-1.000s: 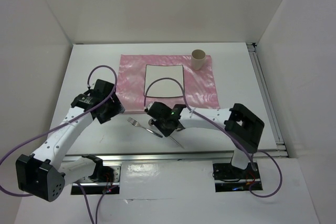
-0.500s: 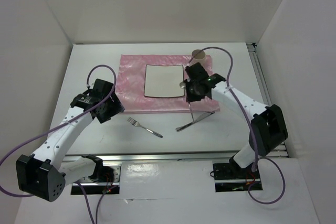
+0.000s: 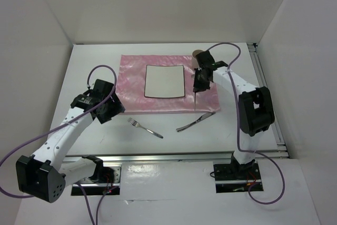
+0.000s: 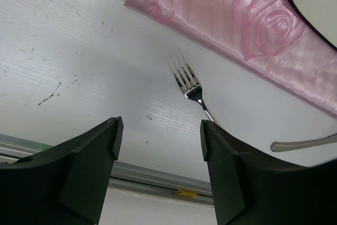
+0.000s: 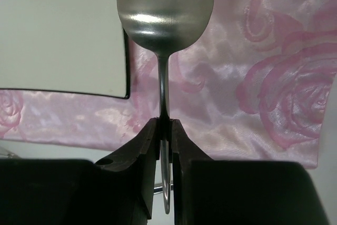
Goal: Set the dinner table for one person
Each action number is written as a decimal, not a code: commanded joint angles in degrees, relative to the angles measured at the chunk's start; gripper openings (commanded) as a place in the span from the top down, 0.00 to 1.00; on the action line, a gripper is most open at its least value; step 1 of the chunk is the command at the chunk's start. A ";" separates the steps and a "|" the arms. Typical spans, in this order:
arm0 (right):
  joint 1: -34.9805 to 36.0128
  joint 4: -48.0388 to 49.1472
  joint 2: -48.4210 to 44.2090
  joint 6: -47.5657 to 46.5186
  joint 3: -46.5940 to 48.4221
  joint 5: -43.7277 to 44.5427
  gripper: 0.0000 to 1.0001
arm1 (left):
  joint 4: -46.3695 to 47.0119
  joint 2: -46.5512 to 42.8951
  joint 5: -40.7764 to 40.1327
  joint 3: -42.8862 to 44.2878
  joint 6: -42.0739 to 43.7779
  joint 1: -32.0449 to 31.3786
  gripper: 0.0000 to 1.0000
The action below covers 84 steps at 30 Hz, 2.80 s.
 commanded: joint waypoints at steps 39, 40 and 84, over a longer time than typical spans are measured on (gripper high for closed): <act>11.95 -7.55 -15.50 15.09 -15.81 10.74 0.08 | 2.17 0.16 1.49 -0.01 2.92 0.92 0.23; 12.83 -8.08 -16.28 19.37 -16.78 10.73 0.08 | 2.78 0.17 2.01 -0.01 3.44 0.92 0.23; 11.61 -8.15 -15.47 52.72 -36.12 11.25 0.85 | 3.31 -2.64 1.84 -2.21 7.31 1.44 0.23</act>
